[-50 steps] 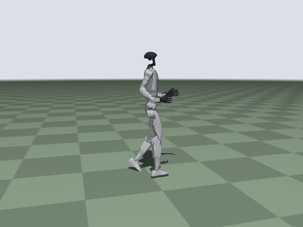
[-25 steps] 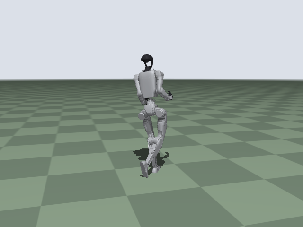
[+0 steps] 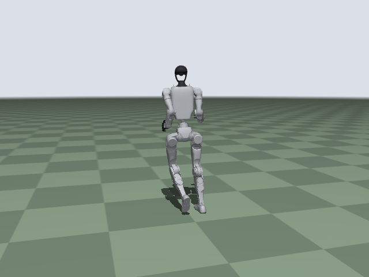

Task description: Walk run

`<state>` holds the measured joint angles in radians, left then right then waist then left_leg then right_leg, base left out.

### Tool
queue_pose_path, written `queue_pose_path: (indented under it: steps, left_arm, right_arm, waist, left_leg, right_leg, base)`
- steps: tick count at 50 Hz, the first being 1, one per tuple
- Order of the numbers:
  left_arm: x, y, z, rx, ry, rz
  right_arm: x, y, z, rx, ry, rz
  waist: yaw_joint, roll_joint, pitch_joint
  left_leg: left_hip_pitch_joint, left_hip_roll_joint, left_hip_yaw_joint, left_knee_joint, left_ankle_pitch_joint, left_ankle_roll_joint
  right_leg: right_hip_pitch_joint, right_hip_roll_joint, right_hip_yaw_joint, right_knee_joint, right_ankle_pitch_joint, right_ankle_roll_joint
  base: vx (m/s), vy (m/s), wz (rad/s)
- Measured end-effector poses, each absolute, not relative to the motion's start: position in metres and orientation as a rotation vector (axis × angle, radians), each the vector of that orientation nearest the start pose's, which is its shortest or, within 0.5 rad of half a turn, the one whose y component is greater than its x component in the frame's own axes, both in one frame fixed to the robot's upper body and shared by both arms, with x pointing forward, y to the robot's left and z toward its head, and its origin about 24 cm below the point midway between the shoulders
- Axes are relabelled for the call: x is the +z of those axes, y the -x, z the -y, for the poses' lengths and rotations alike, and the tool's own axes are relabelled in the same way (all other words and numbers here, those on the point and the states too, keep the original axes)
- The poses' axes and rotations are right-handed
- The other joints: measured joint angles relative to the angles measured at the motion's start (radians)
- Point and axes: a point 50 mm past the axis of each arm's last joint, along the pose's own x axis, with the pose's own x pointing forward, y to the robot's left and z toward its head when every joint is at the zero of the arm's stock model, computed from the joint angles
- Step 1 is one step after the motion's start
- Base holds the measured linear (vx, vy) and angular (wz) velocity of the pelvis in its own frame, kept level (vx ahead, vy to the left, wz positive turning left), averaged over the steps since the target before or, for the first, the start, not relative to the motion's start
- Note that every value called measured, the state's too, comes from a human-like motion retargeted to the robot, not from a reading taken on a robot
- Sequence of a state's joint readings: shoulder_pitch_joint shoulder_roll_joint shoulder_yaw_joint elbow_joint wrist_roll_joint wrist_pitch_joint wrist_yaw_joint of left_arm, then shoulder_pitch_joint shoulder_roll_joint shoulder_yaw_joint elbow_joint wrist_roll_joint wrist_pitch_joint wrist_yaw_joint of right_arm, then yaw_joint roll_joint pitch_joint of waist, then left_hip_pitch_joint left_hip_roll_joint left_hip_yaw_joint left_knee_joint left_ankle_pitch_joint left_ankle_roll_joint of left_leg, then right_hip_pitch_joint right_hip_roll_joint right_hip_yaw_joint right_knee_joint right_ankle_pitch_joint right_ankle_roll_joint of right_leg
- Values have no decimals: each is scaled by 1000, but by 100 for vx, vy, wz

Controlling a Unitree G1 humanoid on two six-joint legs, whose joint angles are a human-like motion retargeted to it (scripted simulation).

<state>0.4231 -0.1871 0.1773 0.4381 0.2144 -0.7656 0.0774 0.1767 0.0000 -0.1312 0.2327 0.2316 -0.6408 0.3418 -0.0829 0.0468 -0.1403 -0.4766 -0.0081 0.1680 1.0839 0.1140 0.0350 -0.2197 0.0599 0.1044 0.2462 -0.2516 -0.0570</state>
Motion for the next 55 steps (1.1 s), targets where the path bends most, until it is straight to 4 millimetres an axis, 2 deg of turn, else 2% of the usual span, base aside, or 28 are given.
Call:
queue_pose_path:
  steps: [3, 7, 10, 12, 14, 15, 17, 19, 21, 24, 28, 30, 32, 33, 35, 36, 37, 38, 39, 40, 42, 44, 47, 50, 52, 53, 54, 55]
  left_arm:
    - [-68, -92, -154, 306, -26, -183]
    - [-71, -84, -160, 297, -36, -213]
    - [-66, -99, -162, 291, -38, -168]
    - [-57, -113, -164, 301, -40, -111]
    - [-47, -128, -164, 307, -46, -54]
    - [-43, -134, -164, 309, -47, -30]
    - [-30, -158, -168, 319, -40, 66]
    - [-8, -191, -174, 296, -24, 209]
    - [11, -212, -170, 241, -15, 308]
    - [37, -229, -166, 175, -39, 426]
    - [49, -229, -161, 104, -90, 469]
    - [43, -224, -159, 66, -112, 427]
    - [32, -216, -157, 19, -122, 360]
    - [25, -212, -156, -6, -123, 324]
    - [11, -201, -157, -49, -121, 256]
    - [-1, -188, -162, -55, -138, 199]
    - [-13, -175, -164, -64, -148, 142]
    - [-24, -165, -164, -75, -147, 87]
    - [-34, -155, -162, -62, -121, 40]
    - [-42, -146, -159, -36, -84, -3]
    - [-52, -128, -152, 36, 39, -57]
    - [-58, -111, -151, 91, 123, -96]
    - [-61, -94, -160, 151, 133, -128]
    - [-59, -95, -165, 172, 99, -124]
    - [-53, -106, -165, 168, 71, -87]
    - [-48, -113, -166, 160, 50, -57]
    - [-42, -120, -168, 154, 18, -21]
    - [-35, -128, -170, 149, -18, 18]
  right_arm:
    - [30, -205, 189, 92, -180, 365]
    - [38, -197, 200, 97, -155, 404]
    - [28, -186, 202, 85, -90, 345]
    - [16, -178, 197, 87, -68, 279]
    - [2, -165, 188, 102, -57, 204]
    - [-7, -155, 184, 113, -53, 157]
    - [-20, -143, 179, 141, -49, 84]
    - [-38, -123, 175, 153, -60, -24]
    - [-51, -99, 178, 137, -79, -120]
    - [-58, -67, 189, 91, -93, -206]
    - [-53, -52, 209, 16, -38, -214]
    - [-47, -58, 216, -12, -2, -174]
    - [-39, -73, 217, -27, 28, -109]
    - [-33, -83, 217, -33, 42, -69]
    - [-20, -106, 214, -41, 53, 19]
    - [-16, -115, 207, -35, 28, 55]
    - [-11, -126, 203, -40, -3, 98]
    - [-4, -141, 207, -62, -44, 158]
    - [2, -156, 206, -57, -108, 211]
    - [8, -171, 203, -34, -183, 260]
    - [20, -191, 191, 43, -326, 335]
    - [32, -199, 194, 76, -400, 404]
    - [44, -200, 201, 127, -375, 458]
    - [43, -188, 208, 160, -236, 425]
    - [34, -181, 209, 167, -144, 359]
    - [29, -177, 208, 165, -111, 323]
    - [23, -174, 207, 164, -89, 287]
    - [16, -170, 205, 164, -72, 251]
  waist:
    - [89, -73, 20]
    - [174, -116, 21]
    - [200, -139, 23]
    - [200, -158, 26]
    - [128, -163, 20]
    - [81, -164, 25]
    - [6, -132, 32]
    - [7, -54, 20]
    - [18, -34, 16]
    - [-50, 4, 22]
    - [-195, 49, 25]
    - [-232, 61, 21]
    - [-226, 82, 23]
    - [-225, 82, 29]
    - [-187, 75, 21]
    - [-165, 88, 29]
    - [-151, 92, 34]
    - [-154, 79, 33]
    - [-150, 57, 29]
    - [-142, 30, 25]
    - [-67, -10, 25]
    - [-30, -31, 44]
    - [59, -95, 67]
    - [148, -123, 87]
    - [185, -137, 103]
    - [182, -140, 113]
    - [149, -157, 120]
    - [100, -181, 125]
  left_leg:
    - [-119, -68, 61, -166, -150, 21]
    - [-150, -56, 161, -570, -258, 103]
    - [-131, -99, 112, -756, -301, 124]
    - [-111, -94, 133, -744, -281, 207]
    - [-55, -129, 87, -640, -453, 217]
    - [-25, -171, 26, -596, -491, 224]
    - [1, -183, -49, -538, -541, 208]
    - [58, -42, -23, -535, -580, 164]
    - [138, -11, -2, -574, -584, 138]
    - [263, -24, -47, -688, -485, 89]
    - [432, -49, -105, -839, -190, -6]
    - [513, -37, -60, -894, 1, -60]
    - [569, -35, -74, -891, 174, -136]
    - [586, -51, -99, -859, 255, -178]
    - [550, -103, -134, -711, 399, -282]
    - [499, -80, -107, -531, 406, -288]
    - [444, -71, -103, -379, 402, -289]
    - [376, -89, -148, -284, 379, -282]
    - [309, -69, -111, -198, 309, -239]
    - [242, -30, -33, -117, 216, -179]
    - [125, -22, 31, -88, 47, -85]
    - [10, -10, 26, -135, -80, -15]
    - [-107, -38, 44, -390, -146, 43]
    - [-109, -73, 24, -748, -219, 107]
    - [-89, -68, 38, -863, -226, 73]
    - [-71, -64, 50, -872, -146, 120]
    - [-42, -89, 81, -841, -179, 173]
    - [-7, -128, 120, -790, -268, 227]
  right_leg:
    - [93, -28, -31, -79, 107, -19]
    - [219, -16, -119, -163, 334, 36]
    - [295, -9, -204, -159, 529, 99]
    - [310, -7, -163, -71, 669, 173]
    - [257, 24, -157, 161, 771, 249]
    - [213, 48, -145, 352, 775, 278]
    - [121, 93, -151, 546, 761, 265]
    - [8, 138, -159, 594, 657, 171]
    - [-93, 122, -141, 623, 513, 89]
    - [-240, 56, -171, 532, 347, 39]
    - [-326, 16, -170, 143, 285, 72]
    - [-319, 33, -94, -58, 218, 96]
    - [-291, 24, -125, -147, 239, 83]
    - [-275, 19, -148, -137, 309, 33]
    - [-247, -25, -283, -51, 252, -83]
    - [-214, 88, -90, -7, 196, -109]
    - [-194, 144, 22, 36, 150, -120]
    - [-201, 86, -31, 81, 122, -101]
    - [-177, 60, -51, 95, 95, -107]
    - [-137, 50, -56, 93, 68, -125]
    - [-49, 65, 22, 53, 70, -144]
    - [23, 66, 31, 9, 127, -135]
    - [143, 35, -12, -73, 317, -88]
    - [266, 37, -56, -130, 564, -29]
    - [319, 31, -74, -90, 705, 35]
    - [329, 37, -62, -25, 758, 87]
    - [305, 33, -68, 114, 775, 143]
    - [263, 24, -85, 288, 775, 202]
  base:
    - [109, -19, -41]
    - [104, -24, 26]
    - [122, -33, 29]
    - [127, -35, 25]
    - [159, -31, 153]
    - [128, -29, 196]
    - [131, -41, 112]
    - [114, -37, -41]
    - [120, -35, -25]
    - [139, -34, 98]
    - [135, -31, 138]
    - [120, -25, 51]
    - [142, -35, -26]
    - [146, -35, -52]
    - [143, -37, -105]
    - [157, -49, -114]
    - [186, -54, -20]
    - [170, -43, 45]
    - [121, -30, 56]
    - [108, -22, -60]
    - [167, -20, -115]
    - [152, -18, -14]
    - [123, -27, -47]
    - [152, -23, -52]
    - [140, -20, -26]
    - [187, -25, 64]
    - [177, -33, 148]
    - [157, -36, 207]
